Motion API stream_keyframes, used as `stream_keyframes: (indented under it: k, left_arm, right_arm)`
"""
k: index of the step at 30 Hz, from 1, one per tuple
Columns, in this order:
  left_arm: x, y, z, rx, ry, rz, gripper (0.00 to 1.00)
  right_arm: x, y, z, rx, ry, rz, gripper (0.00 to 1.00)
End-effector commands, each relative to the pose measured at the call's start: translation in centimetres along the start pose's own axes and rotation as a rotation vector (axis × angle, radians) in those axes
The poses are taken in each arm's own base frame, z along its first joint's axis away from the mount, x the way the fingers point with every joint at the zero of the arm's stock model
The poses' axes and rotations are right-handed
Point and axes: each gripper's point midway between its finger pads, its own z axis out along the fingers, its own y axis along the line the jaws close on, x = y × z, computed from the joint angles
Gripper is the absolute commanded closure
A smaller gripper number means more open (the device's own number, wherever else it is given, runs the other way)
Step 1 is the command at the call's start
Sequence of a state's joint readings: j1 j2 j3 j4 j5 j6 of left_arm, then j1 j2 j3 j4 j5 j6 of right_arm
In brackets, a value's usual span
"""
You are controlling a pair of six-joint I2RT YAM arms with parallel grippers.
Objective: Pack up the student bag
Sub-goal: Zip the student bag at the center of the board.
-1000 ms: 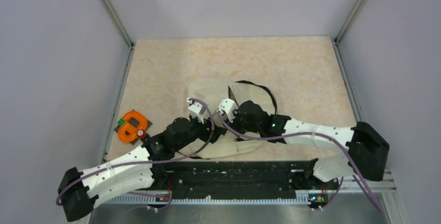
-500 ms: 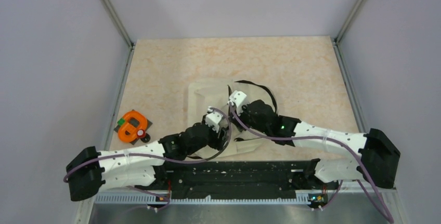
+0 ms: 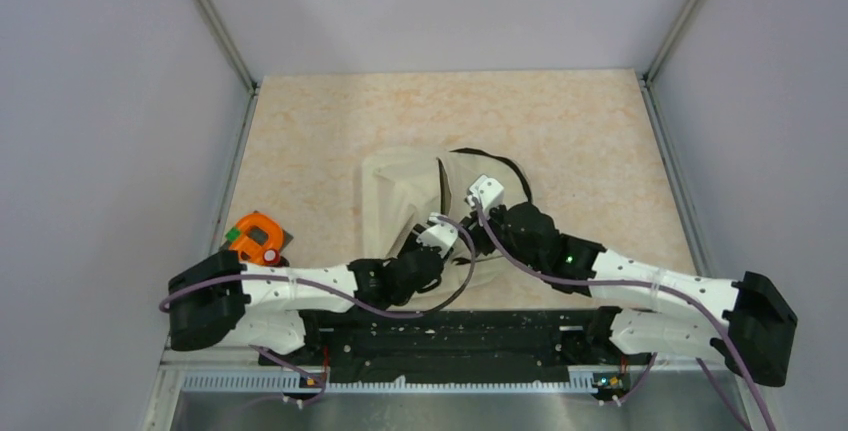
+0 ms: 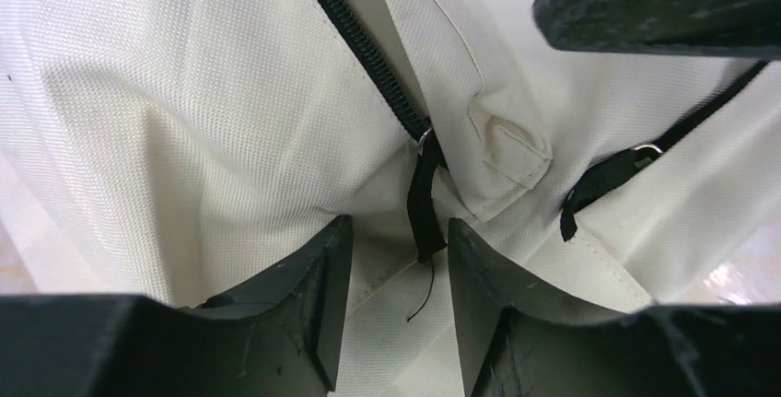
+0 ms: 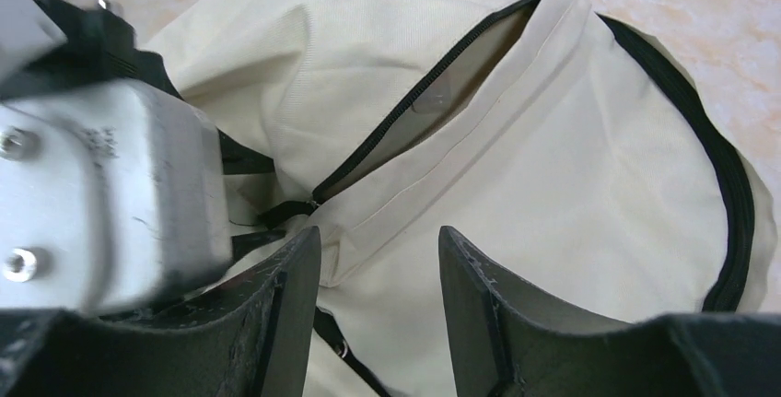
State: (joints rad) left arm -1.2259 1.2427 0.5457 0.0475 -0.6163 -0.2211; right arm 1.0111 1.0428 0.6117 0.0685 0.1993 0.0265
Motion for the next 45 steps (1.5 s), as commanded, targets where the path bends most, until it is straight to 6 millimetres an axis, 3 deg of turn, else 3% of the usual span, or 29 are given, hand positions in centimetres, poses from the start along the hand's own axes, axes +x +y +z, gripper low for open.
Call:
stream_keyframes:
  k: [1, 6, 13, 19, 23, 28, 35, 45]
  left_arm:
    - [0.5, 2.5, 0.6, -0.219, 0.028, 0.022, 0.54]
    - [0.1, 2.9, 0.8, -0.290, 0.010, -0.028, 0.69]
    - [-4.0, 2.0, 0.4, -0.237, -0.101, -0.143, 0.99]
    - [-7.9, 1.7, -1.1, -0.133, -0.187, -0.246, 1.00]
    - [-9.8, 2.2, -2.1, -0.075, -0.241, -0.328, 1.00]
    - [-10.7, 2.6, -2.2, -0.032, -0.262, -0.380, 1.00]
    - [-11.5, 2.6, -1.9, 0.010, -0.265, -0.397, 1.00]
    - [-12.0, 2.5, -1.3, 0.038, -0.259, -0.407, 1.00]
  right_arm:
    - [-2.3, -0.7, -0.8, 0.022, -0.099, 0.031, 0.50]
    - [-1.5, -0.9, -1.2, 0.030, -0.101, 0.044, 0.51]
    - [0.3, -1.6, -2.1, 0.075, -0.087, 0.127, 0.51]
    - [1.9, 0.2, -2.5, -0.025, -0.086, 0.170, 0.52]
    - [1.5, 1.6, -2.7, -0.067, -0.165, 0.180, 0.53]
    - [0.2, 2.6, -2.1, -0.076, -0.261, 0.201, 0.53]
    - [-1.5, 3.2, 0.3, -0.021, -0.296, 0.221, 0.53]
    - [-0.9, 4.7, 3.3, 0.075, -0.252, 0.205, 0.54]
